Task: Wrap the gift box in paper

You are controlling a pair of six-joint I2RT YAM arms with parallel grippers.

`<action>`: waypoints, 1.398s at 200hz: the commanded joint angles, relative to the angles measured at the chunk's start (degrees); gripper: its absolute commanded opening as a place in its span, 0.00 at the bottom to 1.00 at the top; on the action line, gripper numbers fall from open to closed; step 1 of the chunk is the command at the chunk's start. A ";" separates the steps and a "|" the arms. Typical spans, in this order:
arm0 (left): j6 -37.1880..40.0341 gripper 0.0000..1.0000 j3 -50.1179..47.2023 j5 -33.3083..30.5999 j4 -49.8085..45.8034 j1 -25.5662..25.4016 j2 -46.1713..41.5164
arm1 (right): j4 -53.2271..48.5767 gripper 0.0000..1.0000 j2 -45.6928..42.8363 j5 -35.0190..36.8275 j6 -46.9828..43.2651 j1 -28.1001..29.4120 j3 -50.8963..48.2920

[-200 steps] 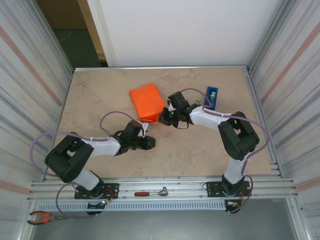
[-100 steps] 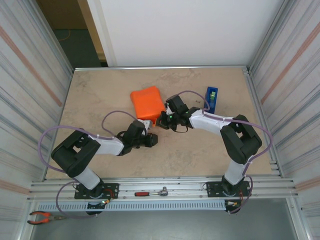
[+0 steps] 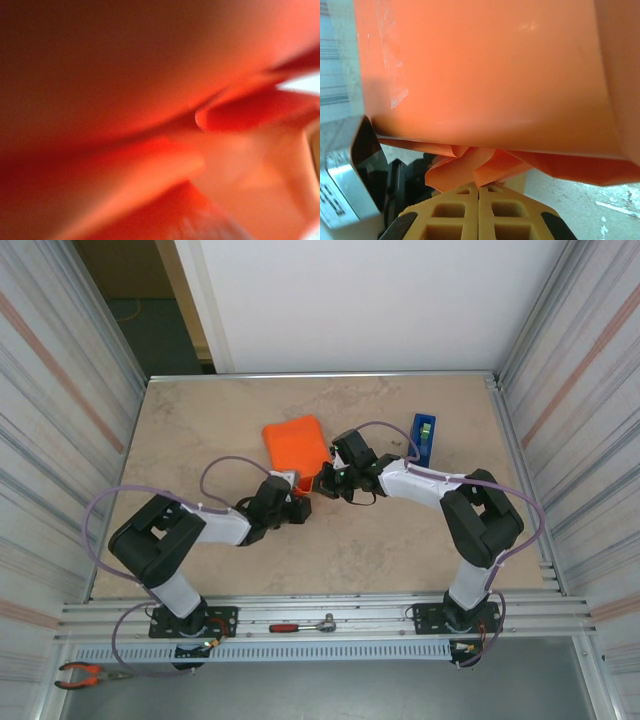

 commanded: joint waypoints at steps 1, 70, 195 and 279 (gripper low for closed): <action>-2.09 0.21 2.11 -2.03 1.54 1.01 1.13 | 1.31 0.33 -1.07 -0.27 0.54 -1.20 -1.82; -5.69 0.20 2.79 -3.01 1.36 2.80 -1.16 | 11.95 0.12 -5.41 -1.15 -3.07 -4.58 -13.83; -2.28 0.21 5.85 4.23 -6.75 6.10 -7.66 | 30.48 0.00 13.08 -3.30 0.45 -1.98 -5.93; 17.25 0.53 22.13 18.70 -30.80 15.92 -13.53 | 30.08 0.00 14.60 -6.70 0.45 -4.60 -2.41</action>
